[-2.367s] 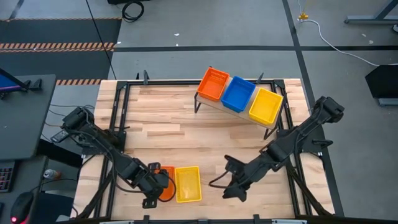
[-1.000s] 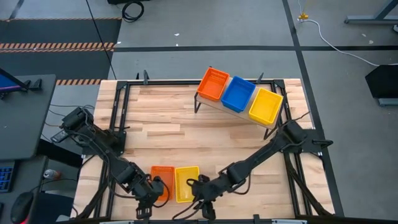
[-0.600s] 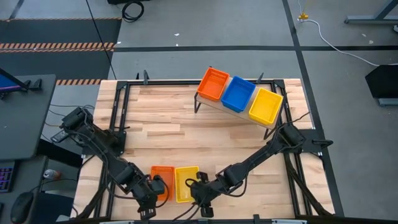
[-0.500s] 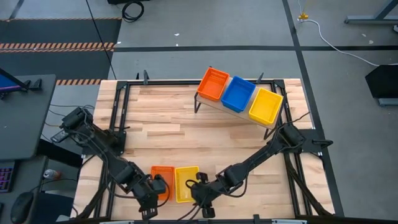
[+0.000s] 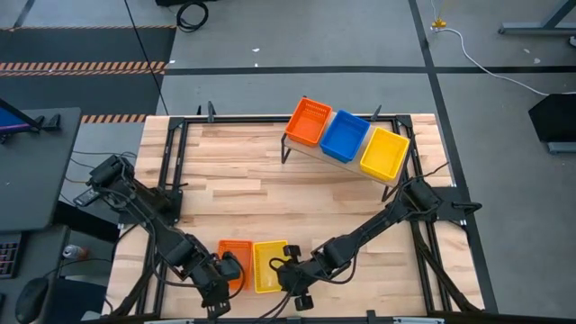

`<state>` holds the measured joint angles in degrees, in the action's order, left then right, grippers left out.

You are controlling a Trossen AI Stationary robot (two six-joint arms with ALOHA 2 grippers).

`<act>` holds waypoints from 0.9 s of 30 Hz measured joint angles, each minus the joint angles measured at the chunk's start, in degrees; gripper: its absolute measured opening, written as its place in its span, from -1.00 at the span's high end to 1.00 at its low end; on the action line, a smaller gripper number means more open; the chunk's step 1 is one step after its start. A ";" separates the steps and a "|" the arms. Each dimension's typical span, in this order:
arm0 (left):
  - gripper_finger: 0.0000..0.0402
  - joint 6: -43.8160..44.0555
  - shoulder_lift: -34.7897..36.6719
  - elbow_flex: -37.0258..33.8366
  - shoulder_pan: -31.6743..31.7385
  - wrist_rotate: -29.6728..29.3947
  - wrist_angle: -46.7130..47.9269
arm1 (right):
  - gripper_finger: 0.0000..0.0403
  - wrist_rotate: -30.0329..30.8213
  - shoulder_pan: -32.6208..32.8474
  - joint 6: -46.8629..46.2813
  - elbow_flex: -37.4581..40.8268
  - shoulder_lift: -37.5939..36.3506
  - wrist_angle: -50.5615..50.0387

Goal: Stack baskets on shelf by color
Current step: Stack the yellow basket on the yellow basket on the shelf

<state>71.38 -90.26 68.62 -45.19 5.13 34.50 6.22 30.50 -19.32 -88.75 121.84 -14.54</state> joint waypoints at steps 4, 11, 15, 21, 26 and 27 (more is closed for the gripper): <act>0.41 0.75 0.00 0.00 -0.01 -0.14 -0.02 | 0.19 -0.75 0.07 -0.63 0.00 0.00 0.45; 0.41 1.93 0.00 0.01 -0.04 -0.67 -0.37 | 0.20 -4.10 1.35 -4.99 0.00 -0.10 1.45; 0.41 1.96 0.00 0.02 -0.07 -1.07 -0.44 | 0.20 -0.96 1.45 -5.08 0.69 -0.04 0.33; 0.41 2.45 0.00 0.02 -0.07 -1.08 -0.44 | 0.20 0.19 0.30 -5.48 3.42 0.00 0.35; 0.41 3.45 0.00 0.01 -0.07 -1.27 -0.46 | 0.21 0.20 -0.43 -6.02 4.24 0.02 -1.62; 0.41 3.56 0.00 0.01 -0.07 -1.27 -0.48 | 0.23 0.24 -0.55 -6.02 4.24 0.02 -2.58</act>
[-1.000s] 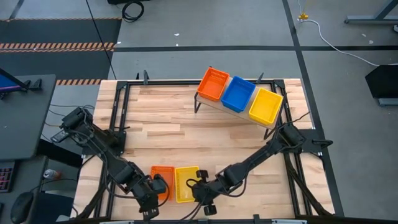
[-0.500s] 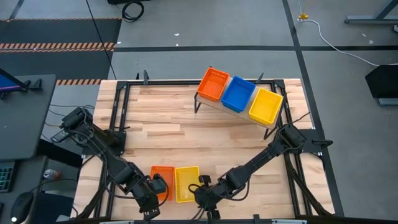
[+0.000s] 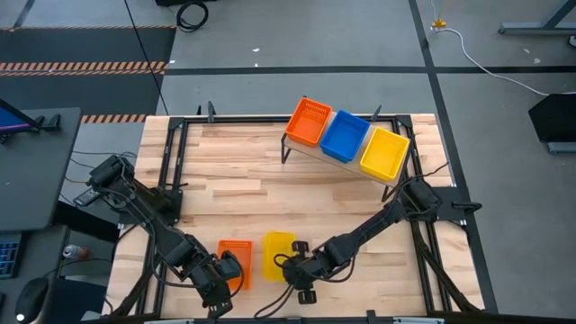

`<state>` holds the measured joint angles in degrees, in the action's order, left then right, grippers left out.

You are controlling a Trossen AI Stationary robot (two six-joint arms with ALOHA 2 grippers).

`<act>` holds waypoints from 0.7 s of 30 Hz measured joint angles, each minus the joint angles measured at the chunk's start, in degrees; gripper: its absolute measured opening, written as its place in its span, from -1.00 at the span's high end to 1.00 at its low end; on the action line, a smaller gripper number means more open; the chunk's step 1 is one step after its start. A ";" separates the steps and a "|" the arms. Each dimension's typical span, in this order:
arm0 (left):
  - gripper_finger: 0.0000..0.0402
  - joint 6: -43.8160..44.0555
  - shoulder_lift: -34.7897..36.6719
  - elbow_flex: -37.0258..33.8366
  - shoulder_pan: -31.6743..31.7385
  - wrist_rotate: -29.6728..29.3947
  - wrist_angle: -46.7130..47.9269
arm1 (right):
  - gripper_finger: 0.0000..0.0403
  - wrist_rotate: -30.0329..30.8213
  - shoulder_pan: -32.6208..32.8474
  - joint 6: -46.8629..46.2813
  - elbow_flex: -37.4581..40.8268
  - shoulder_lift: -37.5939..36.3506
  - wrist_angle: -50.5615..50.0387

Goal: Stack baskets on shelf by color
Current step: Stack the yellow basket on the yellow basket on the shelf

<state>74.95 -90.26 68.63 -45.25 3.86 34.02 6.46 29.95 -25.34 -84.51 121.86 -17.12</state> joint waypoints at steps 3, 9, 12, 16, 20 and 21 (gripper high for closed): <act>0.41 0.47 0.00 0.01 0.00 0.00 -0.02 | 0.28 -0.04 -0.16 -0.52 0.07 0.02 -1.85; 0.41 0.47 0.00 0.00 0.00 -0.24 -0.02 | 0.37 0.07 -0.15 -1.55 0.05 0.02 -0.73; 0.41 0.47 0.00 0.01 0.00 -0.24 0.00 | 0.40 1.23 -0.24 -3.80 0.04 0.02 -0.73; 0.41 0.41 0.00 0.01 0.00 -0.24 0.00 | 0.58 0.52 -0.55 -5.66 0.02 -0.02 -1.40; 0.41 -0.60 0.00 0.01 0.00 -0.26 0.02 | 0.91 -1.12 -0.52 -6.48 0.00 -1.10 -4.61; 0.41 -0.73 0.00 0.00 0.00 -0.45 0.07 | 0.92 -1.41 -0.52 -6.62 -0.09 -1.47 -5.26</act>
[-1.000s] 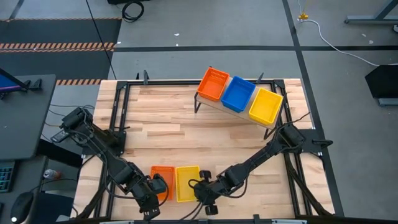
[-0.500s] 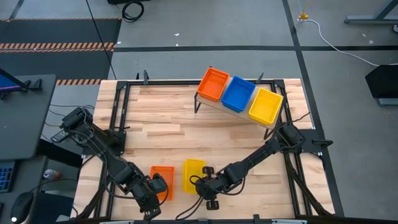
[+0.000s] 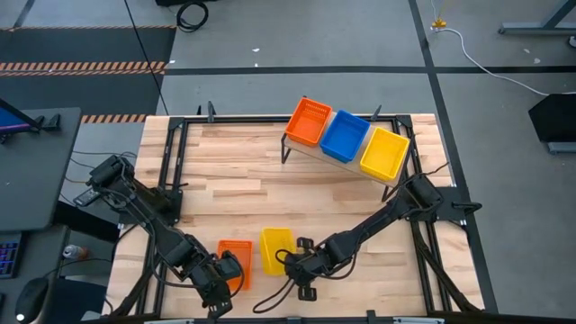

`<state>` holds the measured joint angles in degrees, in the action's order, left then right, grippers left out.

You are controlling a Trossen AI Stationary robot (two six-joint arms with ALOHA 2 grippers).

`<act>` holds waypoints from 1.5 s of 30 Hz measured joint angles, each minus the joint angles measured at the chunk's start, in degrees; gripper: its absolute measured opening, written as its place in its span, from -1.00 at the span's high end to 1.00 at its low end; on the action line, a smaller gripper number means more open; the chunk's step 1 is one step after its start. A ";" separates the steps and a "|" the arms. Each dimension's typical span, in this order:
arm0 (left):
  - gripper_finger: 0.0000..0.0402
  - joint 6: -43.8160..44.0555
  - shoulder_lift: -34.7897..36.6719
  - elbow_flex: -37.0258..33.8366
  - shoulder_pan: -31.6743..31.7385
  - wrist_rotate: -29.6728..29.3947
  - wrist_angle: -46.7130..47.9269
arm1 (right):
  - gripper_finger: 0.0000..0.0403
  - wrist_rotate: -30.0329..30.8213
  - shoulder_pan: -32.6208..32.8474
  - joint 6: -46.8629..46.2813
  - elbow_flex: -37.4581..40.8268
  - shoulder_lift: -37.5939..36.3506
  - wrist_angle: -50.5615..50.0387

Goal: Stack baskets on shelf by color
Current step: Stack the yellow basket on the yellow basket on the shelf

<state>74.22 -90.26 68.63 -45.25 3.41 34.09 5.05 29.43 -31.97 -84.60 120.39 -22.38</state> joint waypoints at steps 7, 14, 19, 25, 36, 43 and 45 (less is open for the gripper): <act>0.41 -2.21 0.00 0.01 0.16 -1.93 0.07 | 0.92 -0.51 0.19 0.39 0.07 -6.22 -8.57; 0.41 -3.14 0.00 0.01 0.46 -3.46 0.35 | 0.92 5.47 -1.40 0.46 0.09 -16.55 -19.86; 0.42 -2.91 0.00 0.01 2.16 -6.74 0.13 | 0.92 7.80 -2.78 -0.07 0.09 -24.45 -28.07; 0.42 -4.39 0.00 0.01 4.82 -8.83 -3.80 | 0.92 10.70 -4.50 -3.05 0.09 -33.99 -34.69; 0.42 -8.90 0.00 0.03 6.57 -12.43 -12.59 | 0.92 14.00 -4.52 -4.09 0.09 -47.44 -42.34; 0.42 -8.86 0.00 0.03 7.15 -12.46 -12.84 | 0.88 17.69 -5.11 -6.98 0.07 -54.82 -49.01; 0.42 -9.00 0.00 0.03 7.94 -12.47 -12.81 | 0.90 17.46 -5.39 -7.42 0.07 -56.06 -52.01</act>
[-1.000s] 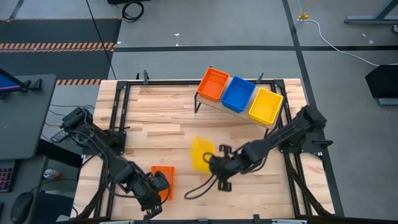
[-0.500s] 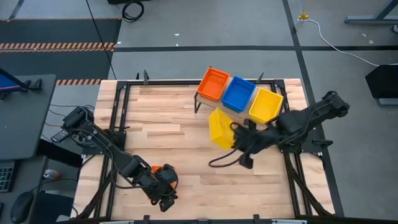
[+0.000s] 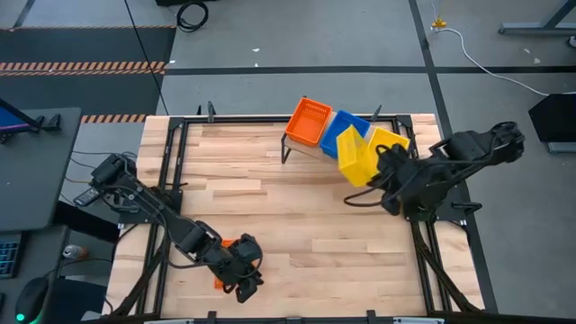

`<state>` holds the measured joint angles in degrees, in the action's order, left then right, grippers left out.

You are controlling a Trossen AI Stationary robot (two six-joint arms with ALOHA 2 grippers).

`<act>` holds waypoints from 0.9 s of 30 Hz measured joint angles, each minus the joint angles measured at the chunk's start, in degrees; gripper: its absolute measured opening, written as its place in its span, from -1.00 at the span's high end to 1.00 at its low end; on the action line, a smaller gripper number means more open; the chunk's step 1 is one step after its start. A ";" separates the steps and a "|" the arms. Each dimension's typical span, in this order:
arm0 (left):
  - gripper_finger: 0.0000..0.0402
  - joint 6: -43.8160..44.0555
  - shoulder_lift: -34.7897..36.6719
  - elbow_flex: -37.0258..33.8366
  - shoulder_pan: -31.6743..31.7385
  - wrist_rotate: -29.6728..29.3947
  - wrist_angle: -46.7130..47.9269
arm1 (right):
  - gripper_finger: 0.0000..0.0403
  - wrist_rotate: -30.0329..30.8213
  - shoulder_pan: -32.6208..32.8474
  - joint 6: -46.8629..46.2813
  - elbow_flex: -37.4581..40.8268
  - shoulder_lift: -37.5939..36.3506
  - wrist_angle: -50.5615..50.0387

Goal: Stack baskets on shelf by color
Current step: Stack the yellow basket on the yellow basket on the shelf

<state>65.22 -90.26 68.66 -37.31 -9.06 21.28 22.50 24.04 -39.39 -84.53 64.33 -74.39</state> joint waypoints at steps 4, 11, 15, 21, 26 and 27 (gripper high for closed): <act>0.42 -2.01 0.00 0.00 2.59 -1.55 -0.45 | 0.92 -1.98 -0.63 -0.54 0.00 -2.58 -4.74; 0.42 -10.25 0.00 0.00 7.55 -5.42 -1.84 | 0.89 -1.25 -0.73 -4.85 -1.28 -6.29 -13.22; 0.42 -13.55 0.00 0.00 10.31 -6.41 -1.86 | 0.92 -1.52 -0.84 -6.74 -1.39 -7.87 -15.20; 0.42 -14.12 0.00 -0.04 12.54 -6.38 -5.15 | 0.90 -2.50 -2.27 -8.72 -1.38 -8.36 -15.67; 0.42 -16.03 0.00 -0.04 13.47 -6.69 -7.79 | 0.91 -3.54 -4.01 -9.11 -1.31 -8.45 -15.62; 0.42 -15.02 0.00 -0.04 13.65 -6.70 -7.76 | 0.92 -4.48 -4.32 -9.13 -1.20 -8.66 -15.61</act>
<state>50.20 -90.26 68.62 -23.67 -15.76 13.52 18.02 19.72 -48.52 -85.73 55.68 -90.00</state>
